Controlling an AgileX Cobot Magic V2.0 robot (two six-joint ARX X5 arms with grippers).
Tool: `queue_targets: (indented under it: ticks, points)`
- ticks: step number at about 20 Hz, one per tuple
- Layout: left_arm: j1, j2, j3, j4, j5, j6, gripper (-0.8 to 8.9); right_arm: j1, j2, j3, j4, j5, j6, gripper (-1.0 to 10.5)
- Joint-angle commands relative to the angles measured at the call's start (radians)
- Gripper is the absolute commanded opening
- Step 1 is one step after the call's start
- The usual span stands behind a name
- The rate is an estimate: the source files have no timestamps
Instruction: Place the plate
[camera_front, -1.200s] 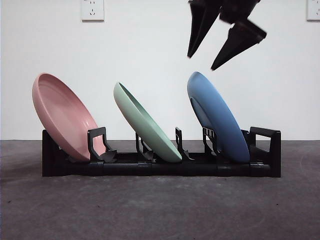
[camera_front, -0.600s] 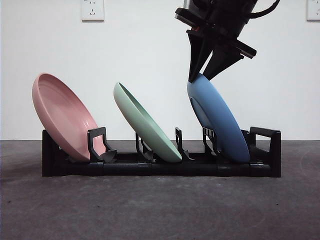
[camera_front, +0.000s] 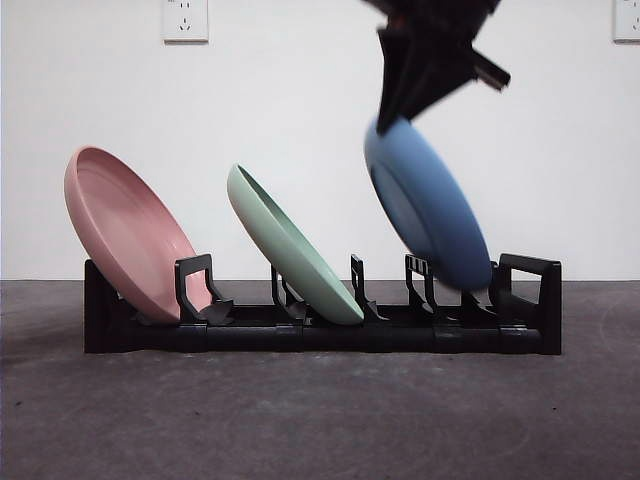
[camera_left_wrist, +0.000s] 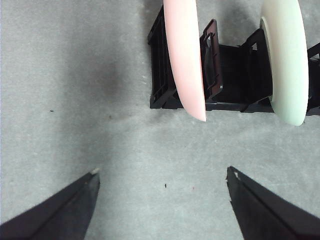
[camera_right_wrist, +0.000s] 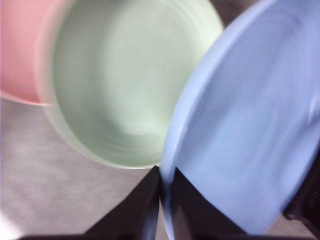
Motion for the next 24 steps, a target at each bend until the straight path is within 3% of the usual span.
queue_targets:
  ticks: [1,3,7,9,11,14,16,20,24]
  points:
    - [-0.002,0.007,0.023,0.011,0.003,0.006,4.07,0.006,0.011,0.093,-0.048,-0.034,-0.009,0.1]
    - [-0.002,0.007,0.023,0.01,0.003,0.006,4.07,0.006,0.011,0.156,-0.096,-0.068,-0.03,0.1]
    - [-0.002,0.007,0.023,0.01,0.003,0.006,4.07,0.019,-0.013,0.225,-0.195,-0.09,-0.158,0.1]
    - [-0.002,0.007,0.023,0.01,0.003,0.006,4.07,0.041,-0.063,0.2,-0.192,-0.081,-0.167,0.1]
    - [-0.002,0.007,0.023,0.01,0.003,0.006,4.07,0.071,-0.161,0.107,-0.122,-0.037,-0.167,0.1]
    - [-0.002,0.007,0.023,0.01,0.003,0.006,4.06,0.131,-0.395,-0.173,0.076,0.02,-0.17,0.1]
    - [-0.002,0.007,0.023,0.01,0.003,0.006,4.07,0.18,-0.555,-0.349,0.162,0.102,-0.191,0.1]
    - [-0.002,0.007,0.023,0.01,0.003,0.006,4.06,0.312,-0.819,-0.589,0.186,0.33,-0.219,0.1]
    - [-0.002,0.007,0.023,0.011,0.003,0.006,4.06,0.481,-0.917,-0.687,0.084,0.388,-0.24,0.1]
